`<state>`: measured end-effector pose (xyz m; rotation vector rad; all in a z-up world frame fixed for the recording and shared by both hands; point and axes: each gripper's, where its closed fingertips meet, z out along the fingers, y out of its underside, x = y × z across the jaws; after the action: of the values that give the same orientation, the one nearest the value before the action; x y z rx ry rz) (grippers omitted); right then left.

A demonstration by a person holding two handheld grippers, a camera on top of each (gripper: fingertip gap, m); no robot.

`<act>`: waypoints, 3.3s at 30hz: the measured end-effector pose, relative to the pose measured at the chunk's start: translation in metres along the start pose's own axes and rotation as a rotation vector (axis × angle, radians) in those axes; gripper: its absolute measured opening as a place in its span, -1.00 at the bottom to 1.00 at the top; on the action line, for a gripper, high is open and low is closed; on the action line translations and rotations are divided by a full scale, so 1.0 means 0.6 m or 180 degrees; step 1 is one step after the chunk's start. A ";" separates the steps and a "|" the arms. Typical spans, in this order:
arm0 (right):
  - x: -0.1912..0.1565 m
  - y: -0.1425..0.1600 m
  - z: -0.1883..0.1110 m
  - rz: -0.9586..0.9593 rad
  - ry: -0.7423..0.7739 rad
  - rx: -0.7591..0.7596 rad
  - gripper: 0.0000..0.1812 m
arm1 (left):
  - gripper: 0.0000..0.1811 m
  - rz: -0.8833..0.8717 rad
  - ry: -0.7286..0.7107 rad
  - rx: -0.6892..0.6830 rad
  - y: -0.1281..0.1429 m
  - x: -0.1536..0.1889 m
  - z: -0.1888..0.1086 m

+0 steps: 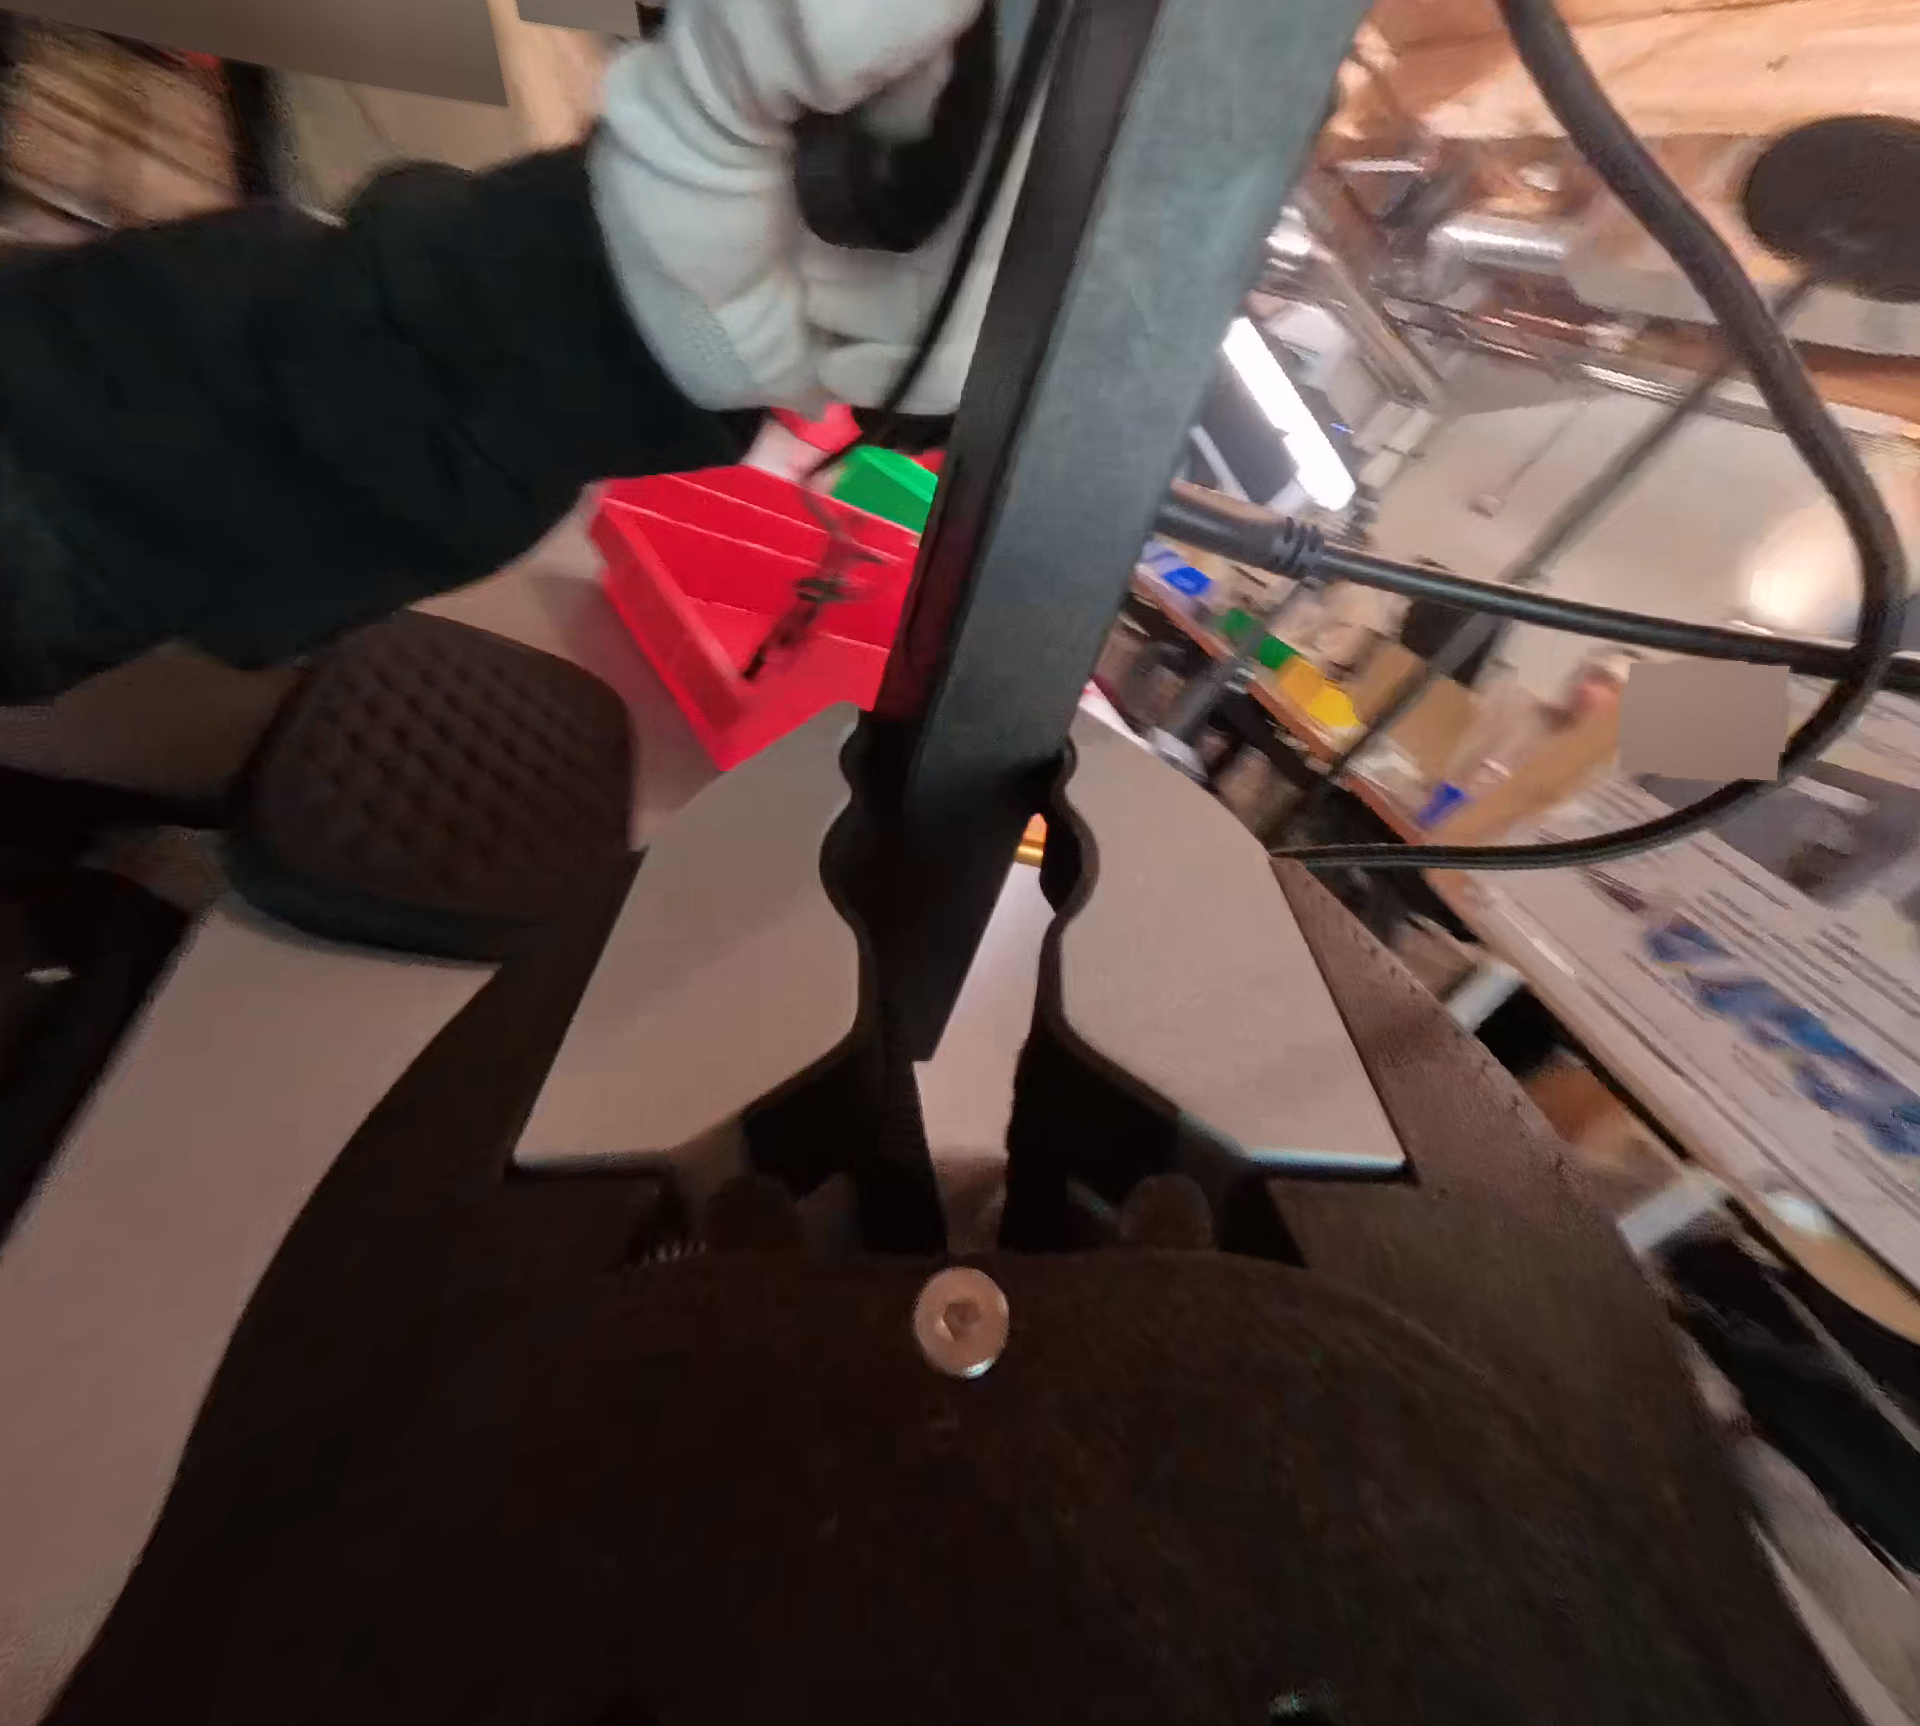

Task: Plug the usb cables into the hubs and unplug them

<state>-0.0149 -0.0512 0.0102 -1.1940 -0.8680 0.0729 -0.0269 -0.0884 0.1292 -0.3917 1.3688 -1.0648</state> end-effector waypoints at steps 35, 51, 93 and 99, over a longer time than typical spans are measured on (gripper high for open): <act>0.002 -0.036 -0.009 0.1664 -0.0431 0.0347 -0.83 | -0.37 -0.1765 -0.0383 0.0509 0.166 0.071 -0.039; -0.025 -0.100 -0.119 0.0124 -0.0942 -0.0025 -0.82 | -0.40 -0.2013 -0.0136 0.0283 0.199 0.103 -0.046; 0.281 -0.154 -0.400 0.0051 0.2104 0.0613 -0.91 | -0.40 -0.1911 -0.0701 0.0153 0.228 0.066 -0.098; 0.344 -0.126 -0.403 0.0467 0.1640 0.1008 -0.90 | -0.40 -0.1885 -0.0645 0.0146 0.227 0.071 -0.095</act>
<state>0.2476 -0.1712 0.1632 -0.9146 -0.3009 0.0181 -0.0332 -0.0333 -0.0138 -0.8817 1.0645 -1.4872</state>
